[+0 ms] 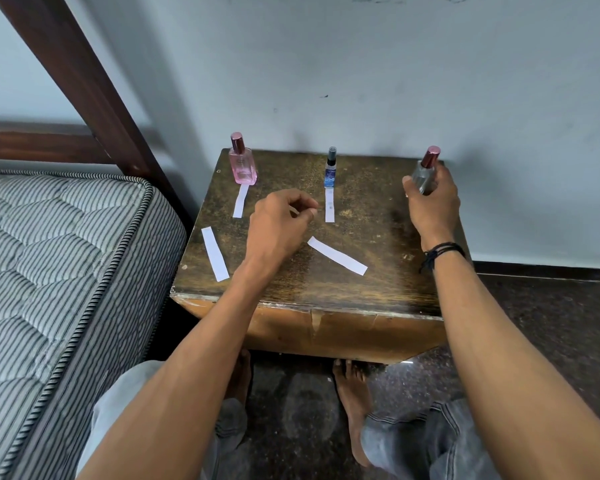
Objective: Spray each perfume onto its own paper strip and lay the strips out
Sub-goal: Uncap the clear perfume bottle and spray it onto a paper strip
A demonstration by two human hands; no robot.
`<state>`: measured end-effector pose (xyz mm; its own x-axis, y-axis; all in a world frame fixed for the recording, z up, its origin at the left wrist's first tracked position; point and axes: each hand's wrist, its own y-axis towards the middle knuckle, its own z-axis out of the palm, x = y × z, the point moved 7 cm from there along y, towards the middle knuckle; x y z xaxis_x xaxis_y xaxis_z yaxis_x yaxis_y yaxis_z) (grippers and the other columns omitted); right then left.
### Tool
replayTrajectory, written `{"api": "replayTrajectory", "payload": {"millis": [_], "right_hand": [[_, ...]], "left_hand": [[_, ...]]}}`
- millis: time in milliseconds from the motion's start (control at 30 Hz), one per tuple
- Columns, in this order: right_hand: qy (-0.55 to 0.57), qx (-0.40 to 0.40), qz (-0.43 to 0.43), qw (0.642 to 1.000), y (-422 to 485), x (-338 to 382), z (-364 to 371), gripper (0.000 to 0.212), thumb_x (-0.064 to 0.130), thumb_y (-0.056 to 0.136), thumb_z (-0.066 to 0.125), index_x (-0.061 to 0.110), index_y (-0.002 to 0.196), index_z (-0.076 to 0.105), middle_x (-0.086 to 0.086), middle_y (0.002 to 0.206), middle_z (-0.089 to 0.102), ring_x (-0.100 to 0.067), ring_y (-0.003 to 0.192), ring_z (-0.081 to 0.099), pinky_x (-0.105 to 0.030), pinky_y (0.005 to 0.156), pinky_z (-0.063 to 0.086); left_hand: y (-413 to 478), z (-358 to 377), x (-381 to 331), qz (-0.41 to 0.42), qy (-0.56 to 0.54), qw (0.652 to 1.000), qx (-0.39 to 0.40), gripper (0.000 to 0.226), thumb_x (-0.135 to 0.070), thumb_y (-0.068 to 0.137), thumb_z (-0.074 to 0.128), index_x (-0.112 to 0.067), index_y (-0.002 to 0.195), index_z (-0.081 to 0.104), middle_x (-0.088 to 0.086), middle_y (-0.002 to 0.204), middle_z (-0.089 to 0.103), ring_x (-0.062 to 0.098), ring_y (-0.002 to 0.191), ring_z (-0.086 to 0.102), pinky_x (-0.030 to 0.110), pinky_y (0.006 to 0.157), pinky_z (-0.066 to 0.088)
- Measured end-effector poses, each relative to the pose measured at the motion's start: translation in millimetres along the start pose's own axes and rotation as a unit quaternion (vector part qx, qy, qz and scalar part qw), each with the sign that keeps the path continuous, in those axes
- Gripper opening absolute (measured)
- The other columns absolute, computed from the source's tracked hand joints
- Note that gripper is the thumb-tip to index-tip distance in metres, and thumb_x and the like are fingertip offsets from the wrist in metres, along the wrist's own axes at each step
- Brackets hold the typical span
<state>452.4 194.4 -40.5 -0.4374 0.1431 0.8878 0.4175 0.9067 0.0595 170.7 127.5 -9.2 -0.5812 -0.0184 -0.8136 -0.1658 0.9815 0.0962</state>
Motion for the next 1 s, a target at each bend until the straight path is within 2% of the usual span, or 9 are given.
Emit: {"api": "replayTrajectory", "payload": {"millis": [200,300,467,633,767,867,1000], "right_hand": [[0.014,-0.011,-0.01,1.0,-5,4,-3,0.032,0.033,0.097,0.068,0.027,0.128,0.062,0.006,0.117,0.064,-0.014,0.107,0.06,-0.032,0.093,0.048],[0.011,-0.003,-0.015,1.0,-11,8,-2,0.029,0.032,0.097,0.068,0.028,0.125,0.063,0.007,0.113,0.065,-0.016,0.106,0.062,-0.03,0.089,0.046],[0.028,0.026,-0.028,0.999,-30,21,-1,0.027,0.03,0.097,0.068,0.026,0.124,0.066,0.009,0.113,0.066,-0.016,0.108,0.063,-0.034,0.091,0.049],[0.069,0.121,-0.03,0.99,-65,36,5,0.02,0.026,0.098,0.068,0.029,0.118,0.067,0.011,0.116,0.071,-0.008,0.111,0.066,-0.04,0.101,0.052],[0.136,0.208,-0.027,0.968,-98,57,12,0.023,0.019,0.1,0.064,0.029,0.121,0.067,0.012,0.12,0.072,-0.003,0.111,0.067,-0.031,0.1,0.05],[0.158,0.257,-0.008,0.953,-118,55,22,0.031,0.016,0.102,0.061,0.031,0.129,0.064,0.016,0.123,0.071,-0.003,0.116,0.065,-0.035,0.103,0.049],[0.175,0.324,0.017,0.929,-130,55,37,0.034,0.012,0.105,0.055,0.035,0.129,0.061,0.004,0.127,0.07,-0.011,0.117,0.067,-0.041,0.105,0.051]], "left_hand": [[-3,0,-3,0.009,0.005,1.0,0.008,0.004,-0.023,0.089,0.075,-0.027,0.09,0.076,-0.014,0.087,0.072,0.006,0.082,0.066,0.036,0.081,0.059],[-3,-1,-3,0.013,0.006,1.0,0.011,0.004,-0.023,0.09,0.075,-0.027,0.091,0.076,-0.014,0.087,0.071,0.004,0.081,0.065,0.034,0.08,0.059],[-2,-6,-3,0.016,0.003,1.0,0.019,0.007,-0.022,0.09,0.074,-0.03,0.088,0.074,-0.017,0.083,0.069,0.003,0.08,0.065,0.03,0.079,0.057],[-3,-21,3,0.009,-0.001,1.0,0.003,0.006,-0.019,0.09,0.074,-0.024,0.092,0.077,-0.02,0.08,0.067,-0.001,0.077,0.062,0.021,0.075,0.052],[-5,-27,5,0.001,-0.028,1.0,0.001,0.007,-0.019,0.089,0.075,-0.024,0.092,0.077,-0.018,0.082,0.069,0.002,0.077,0.064,0.02,0.074,0.052],[-9,-27,4,-0.002,-0.082,0.996,0.019,0.007,-0.018,0.089,0.076,-0.023,0.092,0.078,-0.014,0.082,0.071,0.008,0.08,0.068,0.024,0.076,0.055],[-16,-24,-4,0.013,-0.183,0.981,0.061,0.012,-0.016,0.088,0.077,-0.014,0.1,0.079,-0.009,0.083,0.072,0.003,0.078,0.063,0.023,0.079,0.055]]}}
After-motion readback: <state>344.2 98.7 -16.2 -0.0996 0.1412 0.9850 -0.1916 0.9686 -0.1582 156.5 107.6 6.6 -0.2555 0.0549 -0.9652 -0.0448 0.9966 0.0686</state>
